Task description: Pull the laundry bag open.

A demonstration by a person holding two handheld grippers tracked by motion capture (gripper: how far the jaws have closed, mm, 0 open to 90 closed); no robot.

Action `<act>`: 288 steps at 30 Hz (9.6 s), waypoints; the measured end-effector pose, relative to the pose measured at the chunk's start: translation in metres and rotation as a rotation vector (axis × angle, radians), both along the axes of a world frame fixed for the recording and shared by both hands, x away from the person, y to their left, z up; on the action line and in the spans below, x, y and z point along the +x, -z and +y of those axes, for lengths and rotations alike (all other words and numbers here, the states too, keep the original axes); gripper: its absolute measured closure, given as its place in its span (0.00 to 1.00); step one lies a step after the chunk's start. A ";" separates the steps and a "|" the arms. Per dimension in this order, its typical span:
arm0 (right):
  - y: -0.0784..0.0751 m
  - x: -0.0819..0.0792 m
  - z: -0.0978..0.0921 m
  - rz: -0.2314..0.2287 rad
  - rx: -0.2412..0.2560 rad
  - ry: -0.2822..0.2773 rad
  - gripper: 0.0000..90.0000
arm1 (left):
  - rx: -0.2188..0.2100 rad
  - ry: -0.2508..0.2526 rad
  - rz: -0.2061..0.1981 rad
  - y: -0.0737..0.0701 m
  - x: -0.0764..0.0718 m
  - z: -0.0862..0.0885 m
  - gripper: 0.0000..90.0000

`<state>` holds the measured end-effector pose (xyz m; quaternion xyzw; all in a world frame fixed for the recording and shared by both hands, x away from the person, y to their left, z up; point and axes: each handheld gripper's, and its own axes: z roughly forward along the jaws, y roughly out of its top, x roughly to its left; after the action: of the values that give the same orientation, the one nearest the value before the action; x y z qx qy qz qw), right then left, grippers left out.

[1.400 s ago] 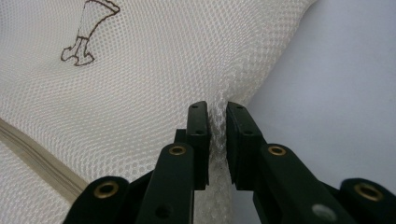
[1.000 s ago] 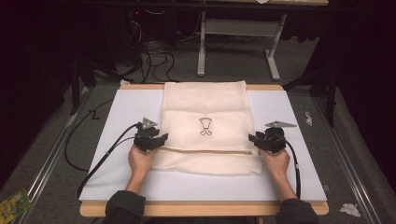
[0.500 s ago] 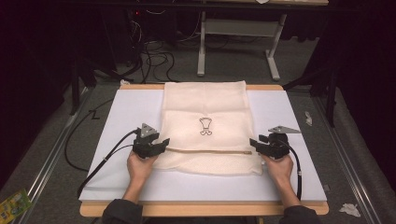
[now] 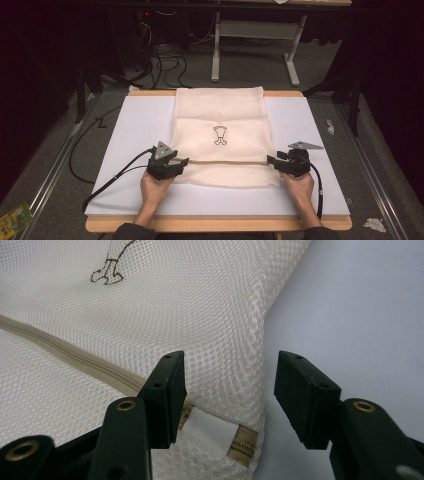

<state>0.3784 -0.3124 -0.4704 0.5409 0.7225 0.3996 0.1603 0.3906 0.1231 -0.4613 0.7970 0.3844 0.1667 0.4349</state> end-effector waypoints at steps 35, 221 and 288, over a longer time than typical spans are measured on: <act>0.004 -0.001 0.007 -0.044 -0.076 -0.084 0.97 | -0.050 0.226 0.071 -0.014 0.014 -0.121 0.49; -0.028 -0.007 0.009 -0.046 0.001 -0.181 0.97 | -0.036 0.402 0.148 -0.008 0.006 -0.199 0.96; -0.029 -0.004 0.011 -0.053 -0.019 -0.183 0.97 | -0.061 0.378 0.144 -0.017 0.009 -0.168 0.97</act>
<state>0.3740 -0.3012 -0.4413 0.4606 0.7681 0.4197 0.1473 0.3999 -0.0450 -0.4446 0.8512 0.2631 0.0130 0.4539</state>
